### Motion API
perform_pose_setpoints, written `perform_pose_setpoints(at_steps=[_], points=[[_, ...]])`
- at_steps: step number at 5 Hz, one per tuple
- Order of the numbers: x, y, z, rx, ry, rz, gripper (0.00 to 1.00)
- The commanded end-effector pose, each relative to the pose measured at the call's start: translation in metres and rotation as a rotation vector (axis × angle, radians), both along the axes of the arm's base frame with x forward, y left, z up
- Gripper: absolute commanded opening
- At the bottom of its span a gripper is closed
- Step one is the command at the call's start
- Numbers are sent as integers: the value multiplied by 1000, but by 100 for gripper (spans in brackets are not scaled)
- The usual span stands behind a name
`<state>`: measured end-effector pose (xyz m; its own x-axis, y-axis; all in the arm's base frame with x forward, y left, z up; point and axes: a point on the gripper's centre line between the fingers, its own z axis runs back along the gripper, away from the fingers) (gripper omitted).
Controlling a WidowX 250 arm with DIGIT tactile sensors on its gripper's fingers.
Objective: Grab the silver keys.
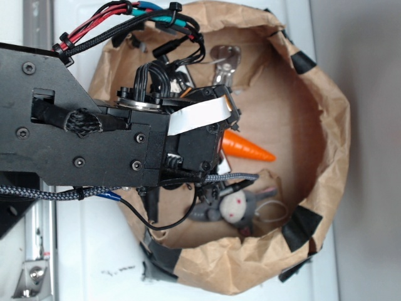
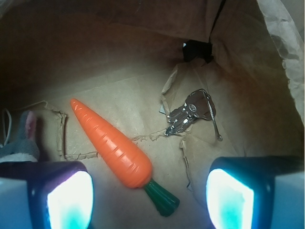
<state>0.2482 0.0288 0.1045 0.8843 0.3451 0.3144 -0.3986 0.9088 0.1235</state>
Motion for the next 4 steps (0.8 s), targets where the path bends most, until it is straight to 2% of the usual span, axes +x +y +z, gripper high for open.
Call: perform_pose_setpoints(at_steps=[1, 2, 3, 4], points=[[6, 11, 14, 2, -44, 26, 100], [6, 11, 14, 2, -44, 26, 100], [2, 23, -3, 18, -53, 41, 100], [0, 36, -7, -6, -54, 13, 100]])
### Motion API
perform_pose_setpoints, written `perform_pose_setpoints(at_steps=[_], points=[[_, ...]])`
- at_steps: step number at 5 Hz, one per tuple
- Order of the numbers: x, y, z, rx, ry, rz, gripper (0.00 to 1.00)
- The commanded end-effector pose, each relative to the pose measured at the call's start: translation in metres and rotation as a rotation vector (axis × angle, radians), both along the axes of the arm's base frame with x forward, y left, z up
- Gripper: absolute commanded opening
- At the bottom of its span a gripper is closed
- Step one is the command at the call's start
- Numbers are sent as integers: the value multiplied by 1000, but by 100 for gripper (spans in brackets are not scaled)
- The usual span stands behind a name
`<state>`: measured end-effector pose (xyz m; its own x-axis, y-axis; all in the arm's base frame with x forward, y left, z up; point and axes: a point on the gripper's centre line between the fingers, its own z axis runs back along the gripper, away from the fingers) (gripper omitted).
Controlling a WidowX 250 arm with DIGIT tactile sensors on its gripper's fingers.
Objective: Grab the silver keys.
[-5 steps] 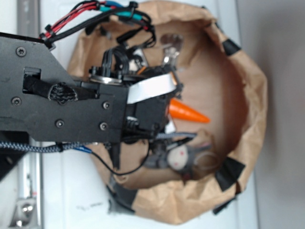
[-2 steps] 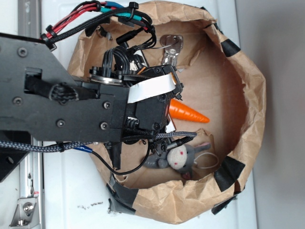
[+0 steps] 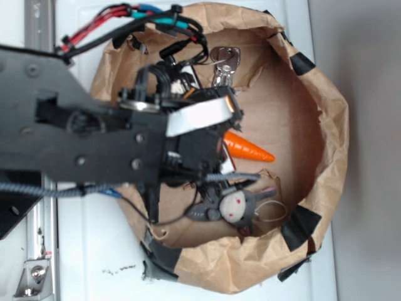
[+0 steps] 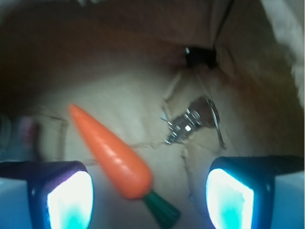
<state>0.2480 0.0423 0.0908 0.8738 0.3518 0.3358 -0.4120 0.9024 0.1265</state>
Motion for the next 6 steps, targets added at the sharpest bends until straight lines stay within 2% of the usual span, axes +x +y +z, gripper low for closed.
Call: perform_pose_setpoints(at_steps=[1, 2, 5, 6], points=[[4, 35, -1, 0, -28, 19, 100], [13, 47, -12, 42, -29, 59, 100], [8, 57, -4, 50, -62, 75, 100], [8, 62, -6, 67, -71, 84, 100]])
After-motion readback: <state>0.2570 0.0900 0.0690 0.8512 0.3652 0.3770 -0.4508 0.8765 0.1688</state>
